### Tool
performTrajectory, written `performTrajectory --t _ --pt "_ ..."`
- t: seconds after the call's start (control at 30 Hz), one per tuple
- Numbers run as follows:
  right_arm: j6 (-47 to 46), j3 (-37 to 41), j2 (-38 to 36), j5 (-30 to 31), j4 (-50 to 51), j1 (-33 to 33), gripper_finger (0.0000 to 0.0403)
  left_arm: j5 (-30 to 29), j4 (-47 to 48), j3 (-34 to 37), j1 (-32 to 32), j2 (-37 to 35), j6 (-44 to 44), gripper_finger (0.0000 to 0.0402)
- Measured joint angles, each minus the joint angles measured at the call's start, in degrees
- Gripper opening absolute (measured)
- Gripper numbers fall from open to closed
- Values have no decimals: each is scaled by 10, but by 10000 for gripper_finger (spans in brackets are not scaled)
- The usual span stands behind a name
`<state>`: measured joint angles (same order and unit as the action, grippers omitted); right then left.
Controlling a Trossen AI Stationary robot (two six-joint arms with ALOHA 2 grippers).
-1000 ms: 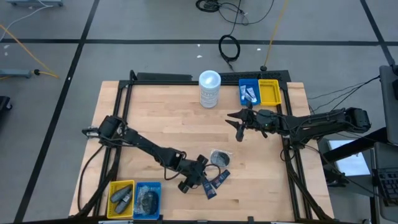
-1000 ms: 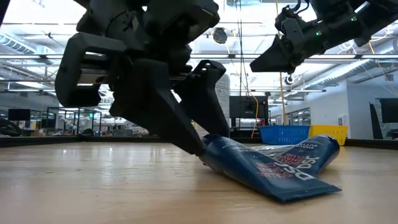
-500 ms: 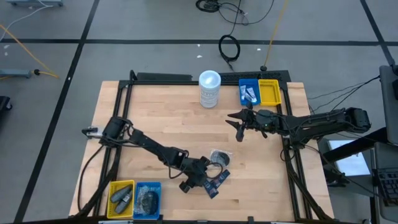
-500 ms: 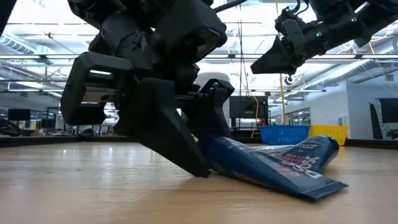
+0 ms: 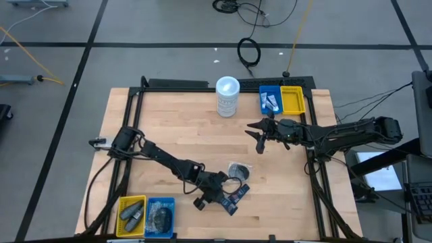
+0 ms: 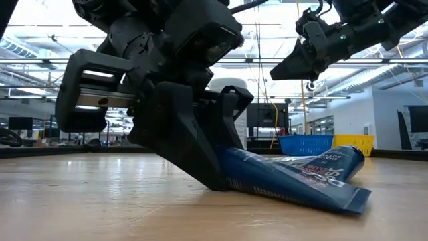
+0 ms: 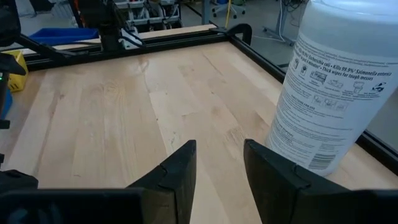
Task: Pick & Place Travel size toiletries
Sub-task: Put the blue shave cream into the top yellow bin
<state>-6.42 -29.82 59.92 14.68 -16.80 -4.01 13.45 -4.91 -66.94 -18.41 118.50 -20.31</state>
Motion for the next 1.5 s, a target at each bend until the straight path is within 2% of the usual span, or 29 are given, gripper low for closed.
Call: performTrajectory --t 0.27,0.4,0.5,0.6,0.87,1.03,1.17,1.27,1.5 --pt "0 0 0 0 1 0 125 21 12 1 12 -5 36 108" --pt "-1 0 0 0 5 0 125 -2 27 2 15 -31 66 108" --pt "-8 1 0 0 10 0 125 -39 52 2 16 -63 69 108" --pt "-11 1 0 0 14 0 125 -110 79 1 12 -100 69 108" --pt "-15 1 0 -4 6 0 125 -396 162 1 -4 -200 73 108" --pt "-20 1 0 -70 -34 0 125 -567 160 1 -3 -238 63 108" --pt "-38 1 0 -138 -97 0 125 -634 149 1 3 -248 37 108" --pt "-66 1 0 -179 -137 0 125 -652 143 1 7 -248 26 108" --pt "-127 1 0 -194 -155 0 125 -663 120 1 8 -247 26 108"
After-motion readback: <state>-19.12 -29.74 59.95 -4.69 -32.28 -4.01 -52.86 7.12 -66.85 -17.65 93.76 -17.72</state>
